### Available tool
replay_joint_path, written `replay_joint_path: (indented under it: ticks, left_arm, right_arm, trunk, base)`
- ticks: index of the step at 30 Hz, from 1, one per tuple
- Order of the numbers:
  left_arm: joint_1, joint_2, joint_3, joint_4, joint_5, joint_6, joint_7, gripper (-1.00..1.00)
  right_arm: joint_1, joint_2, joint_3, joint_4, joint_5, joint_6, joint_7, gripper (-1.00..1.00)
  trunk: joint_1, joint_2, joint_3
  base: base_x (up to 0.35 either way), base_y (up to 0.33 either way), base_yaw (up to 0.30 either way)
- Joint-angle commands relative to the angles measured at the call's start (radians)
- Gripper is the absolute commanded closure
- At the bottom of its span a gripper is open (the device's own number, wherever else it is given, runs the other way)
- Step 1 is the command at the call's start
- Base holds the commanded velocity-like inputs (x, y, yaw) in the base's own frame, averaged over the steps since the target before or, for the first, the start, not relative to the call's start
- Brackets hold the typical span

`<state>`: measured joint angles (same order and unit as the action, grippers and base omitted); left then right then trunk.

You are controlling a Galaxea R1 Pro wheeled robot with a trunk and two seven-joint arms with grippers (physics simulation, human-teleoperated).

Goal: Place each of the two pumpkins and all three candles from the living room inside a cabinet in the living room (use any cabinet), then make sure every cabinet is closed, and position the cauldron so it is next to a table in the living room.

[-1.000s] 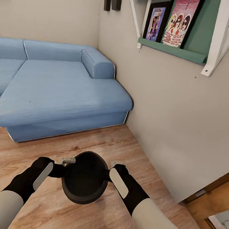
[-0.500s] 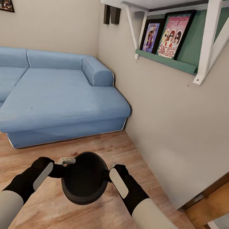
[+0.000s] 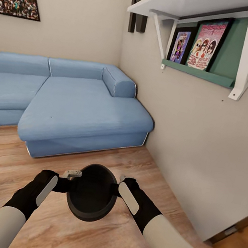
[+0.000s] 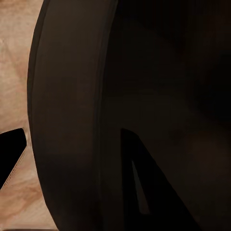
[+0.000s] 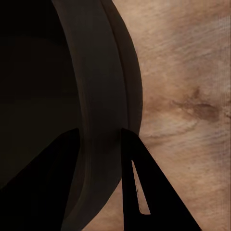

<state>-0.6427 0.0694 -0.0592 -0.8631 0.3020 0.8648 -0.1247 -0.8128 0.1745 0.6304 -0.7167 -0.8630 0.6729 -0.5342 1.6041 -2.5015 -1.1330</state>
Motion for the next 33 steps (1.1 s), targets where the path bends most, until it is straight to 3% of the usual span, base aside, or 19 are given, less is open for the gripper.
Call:
replay_joint_path:
  ticks: [1,13,33]
  left_arm:
    - [0.000,0.006,-0.004,0.001,-0.053,0.000,-0.001,1.00]
    - [0.000,0.006,-0.004,-0.001,-0.052,0.001,-0.001,1.00]
    - [0.000,0.005,-0.005,-0.001,-0.052,0.001,-0.001,1.00]
  right_arm:
    - [-0.002,0.000,0.009,-0.020,-0.016,-0.004,-0.009,1.00]
    - [-0.002,0.000,0.009,-0.020,-0.016,-0.004,-0.009,1.00]
    - [-0.002,0.000,0.012,-0.021,-0.016,-0.004,-0.009,1.00]
  trunk:
    - [0.000,0.000,0.000]
    - [0.000,0.000,0.007]
    - [0.000,0.000,0.018]
  base:
    - [0.008,0.000,0.275]
    - [-0.029,0.000,0.277]
    - [-0.128,0.000,0.277]
